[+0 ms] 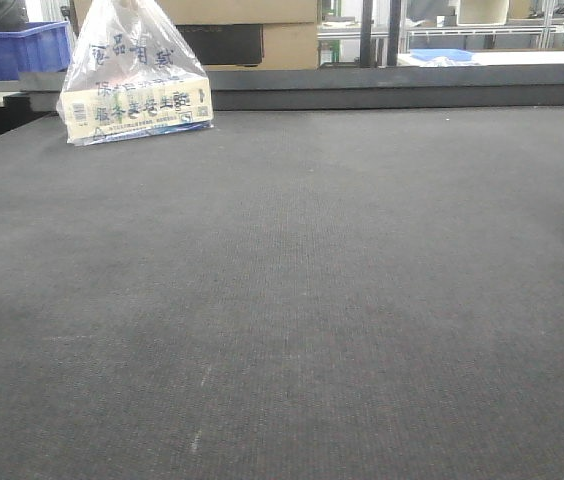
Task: Place cylindrical capacitor in blue bin on shelf
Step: 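Lift both held capacitors up off the table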
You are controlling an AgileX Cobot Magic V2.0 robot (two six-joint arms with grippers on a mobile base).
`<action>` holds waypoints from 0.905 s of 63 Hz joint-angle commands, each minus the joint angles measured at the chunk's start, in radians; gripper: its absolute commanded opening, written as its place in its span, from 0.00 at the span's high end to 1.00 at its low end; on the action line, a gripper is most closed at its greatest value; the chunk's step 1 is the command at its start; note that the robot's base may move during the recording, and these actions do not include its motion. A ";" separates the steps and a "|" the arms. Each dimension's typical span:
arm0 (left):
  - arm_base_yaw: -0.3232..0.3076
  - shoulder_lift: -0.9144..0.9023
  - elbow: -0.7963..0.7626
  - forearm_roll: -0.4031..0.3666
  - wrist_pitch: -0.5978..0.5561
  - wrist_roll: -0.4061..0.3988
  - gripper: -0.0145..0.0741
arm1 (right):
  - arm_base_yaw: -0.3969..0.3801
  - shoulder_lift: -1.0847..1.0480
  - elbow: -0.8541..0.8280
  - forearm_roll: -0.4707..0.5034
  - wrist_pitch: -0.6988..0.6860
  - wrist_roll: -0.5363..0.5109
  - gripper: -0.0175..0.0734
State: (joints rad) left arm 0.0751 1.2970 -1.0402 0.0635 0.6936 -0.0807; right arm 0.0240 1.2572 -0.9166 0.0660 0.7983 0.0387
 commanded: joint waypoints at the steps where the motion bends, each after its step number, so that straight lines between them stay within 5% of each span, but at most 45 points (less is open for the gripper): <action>1: 0.002 -0.098 0.058 -0.014 -0.106 -0.008 0.96 | 0.000 -0.077 -0.007 -0.021 -0.104 -0.039 0.99; 27: 0.002 -0.564 0.389 -0.063 -0.530 -0.008 0.96 | 0.000 -0.336 0.093 -0.021 -0.375 -0.081 0.99; 57: 0.002 -1.010 0.475 -0.056 -0.552 -0.008 0.96 | 0.000 -0.763 0.185 -0.021 -0.417 -0.081 0.99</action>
State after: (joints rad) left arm 0.0751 0.3272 -0.5666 0.0071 0.1661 -0.0825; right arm 0.0240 0.5410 -0.7311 0.0547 0.4102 -0.0348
